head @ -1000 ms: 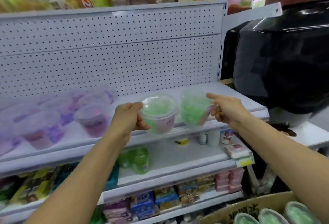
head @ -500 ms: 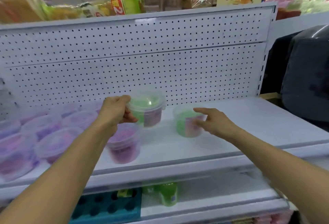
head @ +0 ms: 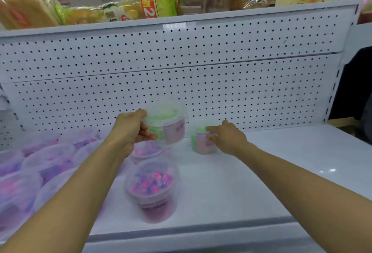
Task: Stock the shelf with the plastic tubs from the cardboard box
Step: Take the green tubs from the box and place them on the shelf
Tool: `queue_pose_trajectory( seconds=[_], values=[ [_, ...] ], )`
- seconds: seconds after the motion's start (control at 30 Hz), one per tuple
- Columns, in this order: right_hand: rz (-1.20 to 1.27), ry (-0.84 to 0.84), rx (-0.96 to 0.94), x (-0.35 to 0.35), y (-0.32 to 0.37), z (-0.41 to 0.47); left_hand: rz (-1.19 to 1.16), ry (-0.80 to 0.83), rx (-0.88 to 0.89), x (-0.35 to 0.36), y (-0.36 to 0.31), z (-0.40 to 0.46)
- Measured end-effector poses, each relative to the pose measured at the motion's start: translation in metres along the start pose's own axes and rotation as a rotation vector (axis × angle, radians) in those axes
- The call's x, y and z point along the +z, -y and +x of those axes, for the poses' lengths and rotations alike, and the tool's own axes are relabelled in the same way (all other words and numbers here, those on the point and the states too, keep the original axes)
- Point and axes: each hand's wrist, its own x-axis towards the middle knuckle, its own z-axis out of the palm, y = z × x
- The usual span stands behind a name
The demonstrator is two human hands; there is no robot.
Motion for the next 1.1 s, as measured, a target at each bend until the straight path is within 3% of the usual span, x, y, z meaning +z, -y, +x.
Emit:
queue_pose_trajectory(
  seconds=[0.1,0.17,0.27,0.33,0.4,0.57,0.7,0.77,0.97,1.1],
  values=[
    [-0.069,0.031,0.009,0.0,0.006,0.009,-0.011,0.015,-0.024,0.0,0.002,0.008],
    [-0.024,-0.071,-0.023,-0.007,0.005,0.004,0.001,0.024,-0.032,0.001,0.001,0.009],
    [0.274,-0.305,-0.305,-0.031,0.009,-0.015,0.037,0.074,-0.032,0.012,-0.004,0.012],
    [0.209,-0.347,-0.525,-0.049,0.01,-0.022,0.074,0.129,-0.024,0.027,-0.008,0.012],
    [0.195,-0.34,-0.598,-0.065,0.002,-0.026,0.105,0.205,-0.015,0.047,-0.013,0.01],
    [0.135,-0.459,-0.509,-0.081,-0.046,-0.039,0.309,0.397,-0.007,0.088,-0.008,0.017],
    [0.062,-0.445,-0.239,-0.071,-0.084,-0.041,1.045,0.442,0.418,0.103,0.023,0.035],
    [-0.033,-0.393,-0.162,-0.063,-0.098,-0.041,1.272,0.5,0.487,0.105,0.04,0.045],
    [-0.183,-0.277,-0.063,-0.035,-0.102,-0.028,1.549,0.466,0.64,0.111,0.057,0.059],
    [-0.222,-0.238,-0.05,-0.027,-0.087,-0.008,1.609,0.436,0.653,0.105,0.056,0.066]
  ],
)
